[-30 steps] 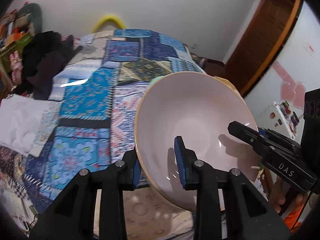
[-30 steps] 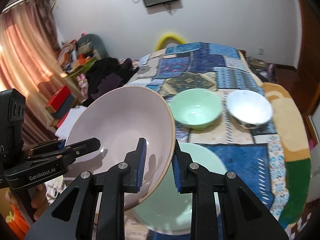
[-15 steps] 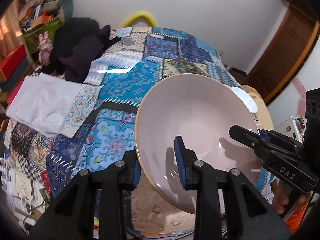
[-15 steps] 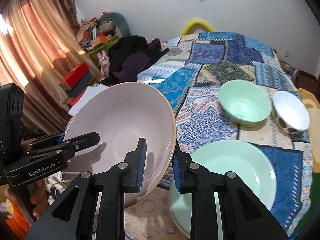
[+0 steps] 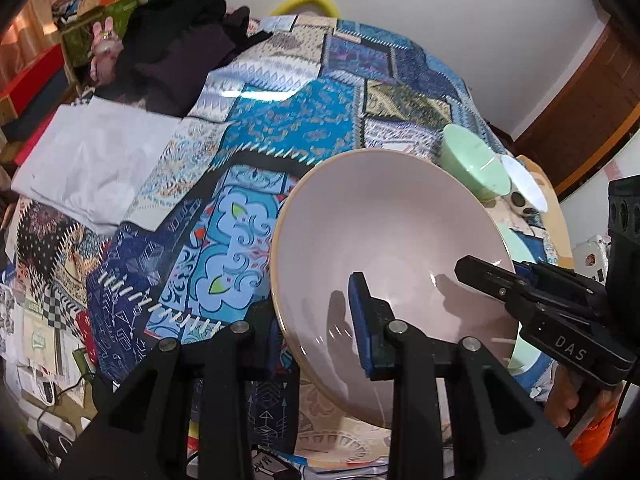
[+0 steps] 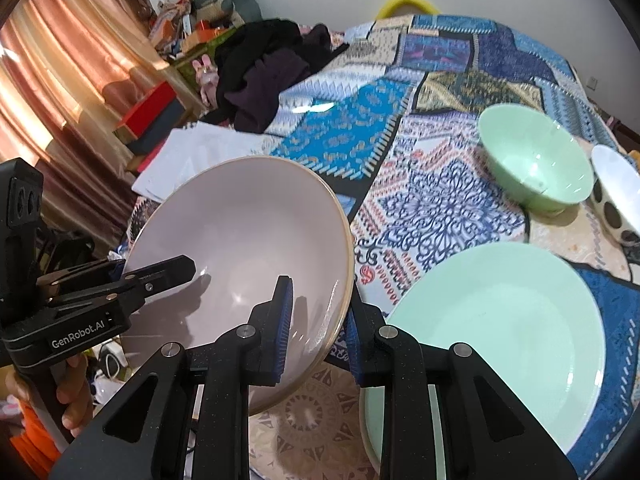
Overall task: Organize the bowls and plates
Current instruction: 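Lift and carry the pink bowls with both grippers, then lower the pink bowls onto the bed and open both grippers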
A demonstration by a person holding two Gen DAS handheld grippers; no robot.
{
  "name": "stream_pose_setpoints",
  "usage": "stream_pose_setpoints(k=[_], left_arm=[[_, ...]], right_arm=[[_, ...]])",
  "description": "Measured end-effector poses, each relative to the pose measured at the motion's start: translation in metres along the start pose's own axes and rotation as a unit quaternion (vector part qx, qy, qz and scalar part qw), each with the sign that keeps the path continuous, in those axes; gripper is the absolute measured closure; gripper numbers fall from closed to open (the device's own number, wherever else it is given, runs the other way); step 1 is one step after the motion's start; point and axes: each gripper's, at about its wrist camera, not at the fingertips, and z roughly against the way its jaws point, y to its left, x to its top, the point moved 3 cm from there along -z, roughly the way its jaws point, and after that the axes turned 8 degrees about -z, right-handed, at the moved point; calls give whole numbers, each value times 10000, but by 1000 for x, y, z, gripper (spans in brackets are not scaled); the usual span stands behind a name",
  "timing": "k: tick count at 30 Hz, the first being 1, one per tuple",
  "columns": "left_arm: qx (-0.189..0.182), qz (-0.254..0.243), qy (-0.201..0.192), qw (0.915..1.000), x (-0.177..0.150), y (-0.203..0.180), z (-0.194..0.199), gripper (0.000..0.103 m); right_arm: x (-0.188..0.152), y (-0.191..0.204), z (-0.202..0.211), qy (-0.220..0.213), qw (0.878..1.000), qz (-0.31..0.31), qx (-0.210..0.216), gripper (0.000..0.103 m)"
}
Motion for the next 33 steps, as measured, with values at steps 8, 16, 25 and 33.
stream_pose_setpoints(k=[8,16,25,33], left_arm=[[8,95,278,9996,-12,11,-23,73],[-19,206,489,9986,-21,22,-41,73],[14,193,491,9986,-25,22,-45,73],[249,143,355,9990,-24,24,-28,73]], right_arm=[[-7,-1,-23,308,9995,15,-18,81],[-12,-3,-40,521,9986,51,-71,81],[-10,-3,-38,492,9987,108,-62,81],[-5,-5,-17,235,9996,117,-44,80]])
